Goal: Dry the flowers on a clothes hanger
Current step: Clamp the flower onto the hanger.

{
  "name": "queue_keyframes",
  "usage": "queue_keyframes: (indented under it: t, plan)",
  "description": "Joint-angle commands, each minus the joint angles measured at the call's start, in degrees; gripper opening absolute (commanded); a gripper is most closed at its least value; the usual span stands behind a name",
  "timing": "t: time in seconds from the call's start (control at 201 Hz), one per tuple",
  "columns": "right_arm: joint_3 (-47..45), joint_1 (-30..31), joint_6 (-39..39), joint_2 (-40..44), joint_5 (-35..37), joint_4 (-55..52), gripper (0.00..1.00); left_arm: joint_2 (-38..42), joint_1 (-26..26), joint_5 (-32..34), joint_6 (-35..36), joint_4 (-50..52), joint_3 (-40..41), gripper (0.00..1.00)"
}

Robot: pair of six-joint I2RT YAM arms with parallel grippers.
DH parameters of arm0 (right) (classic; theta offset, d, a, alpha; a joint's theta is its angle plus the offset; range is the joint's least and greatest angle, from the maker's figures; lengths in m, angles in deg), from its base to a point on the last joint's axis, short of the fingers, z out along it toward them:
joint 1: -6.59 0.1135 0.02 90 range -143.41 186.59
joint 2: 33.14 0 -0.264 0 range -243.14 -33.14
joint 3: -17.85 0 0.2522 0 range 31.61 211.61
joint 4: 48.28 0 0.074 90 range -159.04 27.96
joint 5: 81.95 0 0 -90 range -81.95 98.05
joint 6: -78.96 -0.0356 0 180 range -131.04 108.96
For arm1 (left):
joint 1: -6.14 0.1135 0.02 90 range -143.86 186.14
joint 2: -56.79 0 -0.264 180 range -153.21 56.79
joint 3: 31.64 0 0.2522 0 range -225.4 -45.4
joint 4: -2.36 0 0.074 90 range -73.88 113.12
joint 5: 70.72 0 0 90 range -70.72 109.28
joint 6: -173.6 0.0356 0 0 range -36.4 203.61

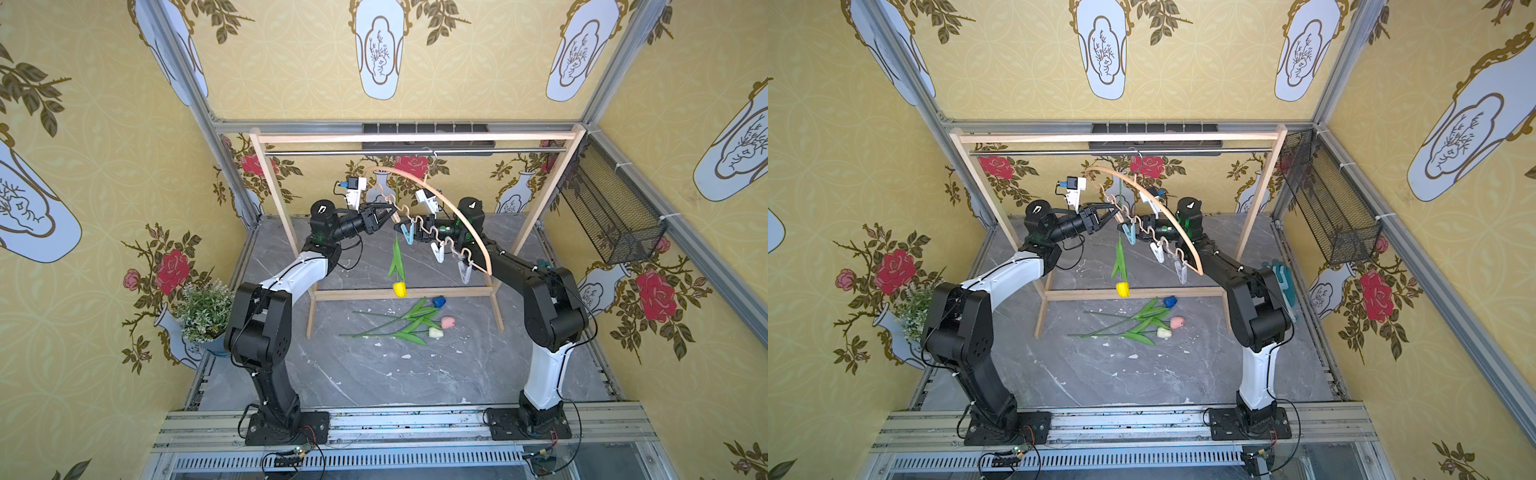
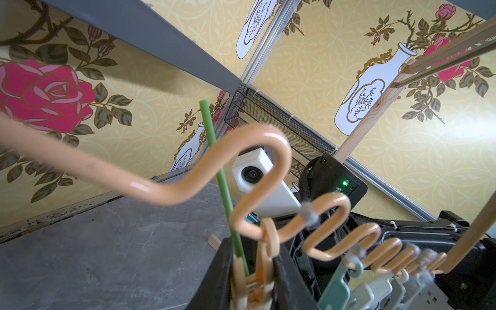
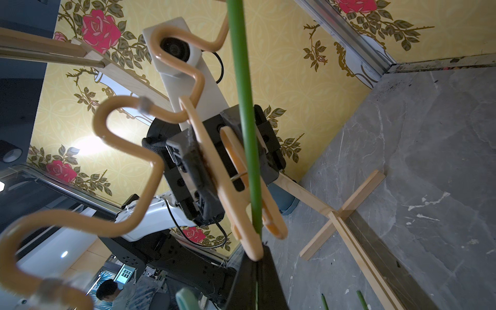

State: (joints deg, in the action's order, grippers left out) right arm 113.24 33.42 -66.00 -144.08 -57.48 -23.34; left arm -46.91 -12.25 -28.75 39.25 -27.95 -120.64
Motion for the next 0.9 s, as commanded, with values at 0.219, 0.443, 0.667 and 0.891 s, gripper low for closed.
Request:
queue_keyframes:
  t: [0.219, 0.443, 0.667, 0.891]
  plan:
    - [-1.20, -0.90, 3.70, 2.56, 0.24, -0.63, 0.00, -0.34, -0.01, 0.04, 0.79, -1.24, 0.29, 0.26]
    - [-0.48, -0.90, 5.20, 2.91, 0.11, -2.55, 0.00, -0.49, 0.00, -0.04, 0.77, -0.84, 0.27, 0.27]
    - [-1.37, -0.91, 5.38, 3.18, 0.19, -2.23, 0.00, -0.42, -0.03, 0.80, 0.51, -0.79, 0.53, 0.48]
    - [-1.68, -0.99, 5.47, 3.36, 0.26, -2.22, 0.00, 0.11, 0.02, 1.37, 0.66, -0.84, 1.29, 0.58]
